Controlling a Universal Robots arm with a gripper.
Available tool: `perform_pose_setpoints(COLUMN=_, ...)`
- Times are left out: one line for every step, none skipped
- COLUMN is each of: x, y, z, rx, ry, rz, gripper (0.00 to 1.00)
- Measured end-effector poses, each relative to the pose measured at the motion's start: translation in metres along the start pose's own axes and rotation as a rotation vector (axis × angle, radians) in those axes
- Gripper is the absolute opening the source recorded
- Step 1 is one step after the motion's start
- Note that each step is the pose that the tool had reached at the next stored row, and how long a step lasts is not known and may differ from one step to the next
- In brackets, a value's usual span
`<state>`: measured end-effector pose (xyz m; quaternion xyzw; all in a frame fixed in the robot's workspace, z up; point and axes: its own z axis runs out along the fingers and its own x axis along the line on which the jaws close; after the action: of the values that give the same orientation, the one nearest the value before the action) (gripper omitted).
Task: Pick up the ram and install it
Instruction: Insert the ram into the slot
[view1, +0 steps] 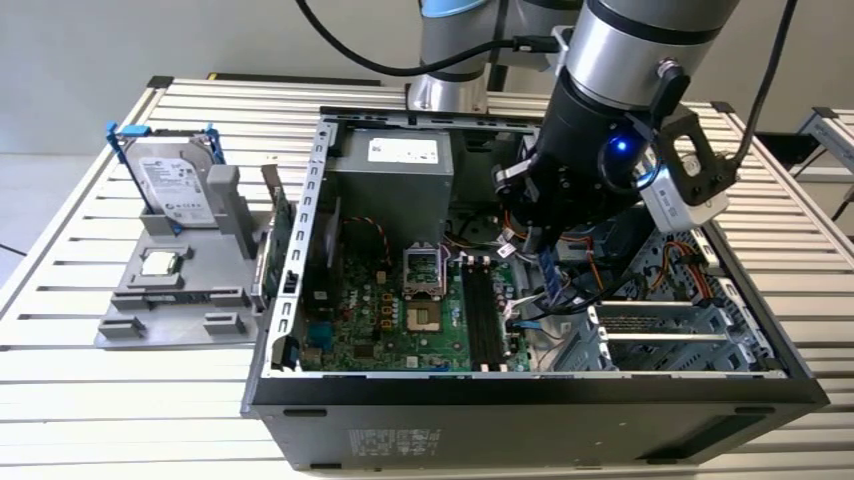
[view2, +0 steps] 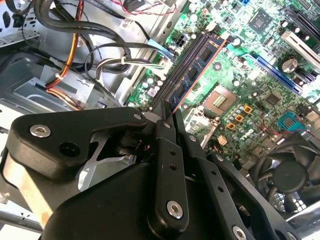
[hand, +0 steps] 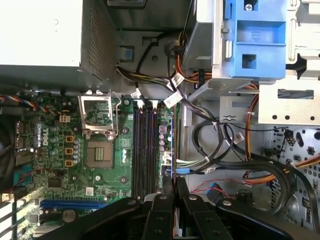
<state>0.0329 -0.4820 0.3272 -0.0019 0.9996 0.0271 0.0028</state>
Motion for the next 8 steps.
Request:
perform_pose_setpoints(x=0.0000, y=0.0000, z=0.0005, rx=-0.0001, ry=0.0000, rz=0.000, gripper=0.00)
perform_pose_setpoints(x=0.0000, y=0.0000, z=0.0010, rx=0.0000, ry=0.0000, rz=0.000, gripper=0.00)
perform_pose_setpoints(x=0.0000, y=0.0000, z=0.0016, rx=0.0000, ry=0.0000, rz=0.000, gripper=0.00)
perform_pose_setpoints(x=0.0000, y=0.0000, z=0.0021, rx=0.0000, ry=0.0000, rz=0.000, gripper=0.00)
perform_pose_setpoints(x=0.0000, y=-0.0001, z=0.0025, rx=0.0002, ry=0.0000, rz=0.000, gripper=0.00)
perform_pose_setpoints(x=0.0000, y=-0.0001, z=0.0029, rx=0.0002, ry=0.0000, rz=0.000, gripper=0.00)
perform_pose_setpoints(x=0.0000, y=-0.0001, z=0.0031, rx=0.0001, ry=0.0000, rz=0.000, gripper=0.00)
perform_pose_setpoints(x=0.0000, y=-0.0001, z=0.0032, rx=0.0001, ry=0.0001, rz=0.000, gripper=0.00)
